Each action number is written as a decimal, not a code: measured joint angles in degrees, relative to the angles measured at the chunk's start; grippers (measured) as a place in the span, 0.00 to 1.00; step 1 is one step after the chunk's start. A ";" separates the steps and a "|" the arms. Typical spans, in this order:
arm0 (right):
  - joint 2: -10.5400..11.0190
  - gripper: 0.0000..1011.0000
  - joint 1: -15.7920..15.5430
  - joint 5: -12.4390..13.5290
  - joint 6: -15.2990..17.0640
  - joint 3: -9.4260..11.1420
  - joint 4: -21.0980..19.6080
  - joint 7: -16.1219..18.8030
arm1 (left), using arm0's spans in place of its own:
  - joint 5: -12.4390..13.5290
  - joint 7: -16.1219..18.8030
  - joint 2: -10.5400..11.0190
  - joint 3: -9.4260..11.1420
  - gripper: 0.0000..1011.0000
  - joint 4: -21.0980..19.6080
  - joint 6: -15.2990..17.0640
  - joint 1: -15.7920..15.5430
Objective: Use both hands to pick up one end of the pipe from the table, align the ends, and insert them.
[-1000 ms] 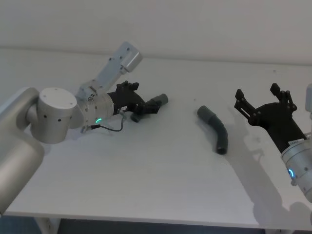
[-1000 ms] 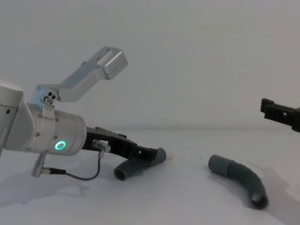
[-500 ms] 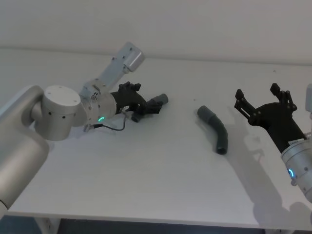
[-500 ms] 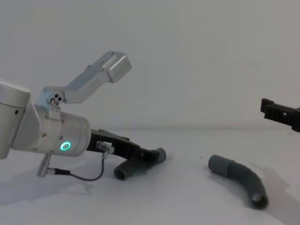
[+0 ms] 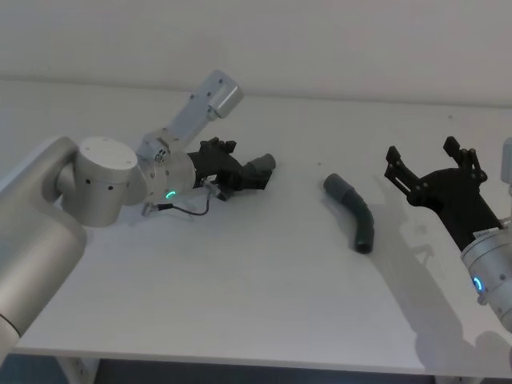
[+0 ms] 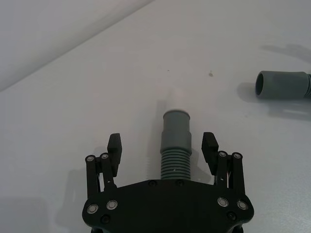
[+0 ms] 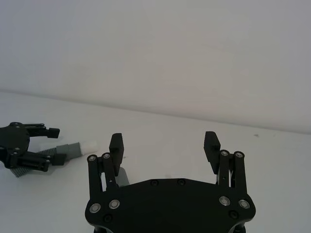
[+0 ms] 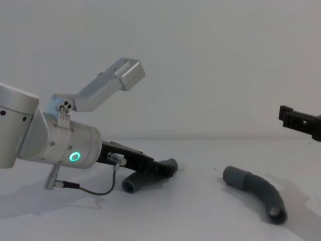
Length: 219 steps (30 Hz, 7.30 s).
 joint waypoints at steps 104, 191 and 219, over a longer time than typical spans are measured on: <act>-2.67 0.99 6.44 -3.66 25.69 -6.56 3.23 2.89 | -0.25 -0.85 -0.65 0.40 0.35 0.92 3.23 -0.98; 0.43 0.13 6.36 -4.35 11.67 -3.75 2.92 12.69 | 1.58 -5.85 0.25 2.64 0.35 0.60 -3.86 -4.60; 12.12 0.13 9.63 -1.34 0.86 -4.78 5.19 29.87 | 2.42 -19.14 8.04 7.39 0.35 -1.21 -12.03 -8.90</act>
